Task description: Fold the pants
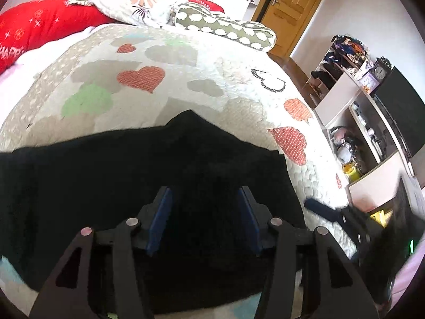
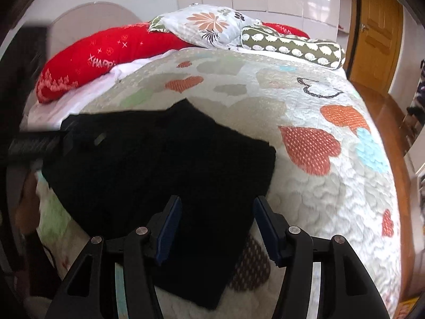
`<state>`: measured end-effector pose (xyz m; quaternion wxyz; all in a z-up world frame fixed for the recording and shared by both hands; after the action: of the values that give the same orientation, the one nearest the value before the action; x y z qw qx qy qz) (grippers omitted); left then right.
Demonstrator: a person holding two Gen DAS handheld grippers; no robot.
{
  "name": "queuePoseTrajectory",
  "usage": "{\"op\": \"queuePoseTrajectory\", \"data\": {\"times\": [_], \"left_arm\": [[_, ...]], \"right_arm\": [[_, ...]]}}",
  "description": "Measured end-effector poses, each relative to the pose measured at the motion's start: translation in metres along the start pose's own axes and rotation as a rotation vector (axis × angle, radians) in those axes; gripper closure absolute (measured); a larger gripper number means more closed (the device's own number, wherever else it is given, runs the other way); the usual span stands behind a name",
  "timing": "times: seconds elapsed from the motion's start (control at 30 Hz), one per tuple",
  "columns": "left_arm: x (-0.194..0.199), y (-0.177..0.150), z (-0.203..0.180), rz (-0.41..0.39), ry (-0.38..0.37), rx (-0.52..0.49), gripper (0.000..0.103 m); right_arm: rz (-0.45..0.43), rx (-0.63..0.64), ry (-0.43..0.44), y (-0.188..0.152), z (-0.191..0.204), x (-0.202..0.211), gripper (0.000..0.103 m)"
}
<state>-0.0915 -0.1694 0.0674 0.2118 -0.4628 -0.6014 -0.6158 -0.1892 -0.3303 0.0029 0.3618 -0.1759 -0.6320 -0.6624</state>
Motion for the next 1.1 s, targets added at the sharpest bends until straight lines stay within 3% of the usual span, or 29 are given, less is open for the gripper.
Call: {"op": "queuePoseTrajectory", "data": {"times": [0.23, 0.4, 0.6, 0.83, 1.1], "left_arm": [[-0.034, 0.002, -0.011, 0.035, 0.068, -0.028, 0.052], [-0.049, 0.000, -0.008, 0.047, 0.070, -0.022, 0.044], [-0.041, 0.000, -0.008, 0.047, 0.063, -0.029, 0.043], [-0.017, -0.009, 0.006, 0.017, 0.084, 0.001, 0.043], [-0.027, -0.018, 0.015, 0.029, 0.089, 0.027, 0.034]], "right_arm": [[0.025, 0.001, -0.008, -0.021, 0.005, -0.008, 0.045], [0.014, -0.044, 0.010, -0.032, -0.002, -0.016, 0.040], [0.035, -0.024, 0.004, -0.026, -0.001, -0.009, 0.039], [0.001, 0.008, 0.033, -0.012, 0.012, 0.004, 0.039], [0.026, 0.034, 0.025, -0.025, 0.023, -0.014, 0.038]]}}
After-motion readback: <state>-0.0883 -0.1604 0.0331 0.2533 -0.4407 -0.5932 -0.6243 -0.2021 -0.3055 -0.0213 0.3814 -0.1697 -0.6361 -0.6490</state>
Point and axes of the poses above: each gripper's, at about its wrist camera, not at the fingertips, and x roughly against the way its jaws point, z to its left, y to its top, the point moved 1 cm from there along -x, roughly the way its jaws point, and after that the axes turned 8 degrees about y, right-handed, at the moved point
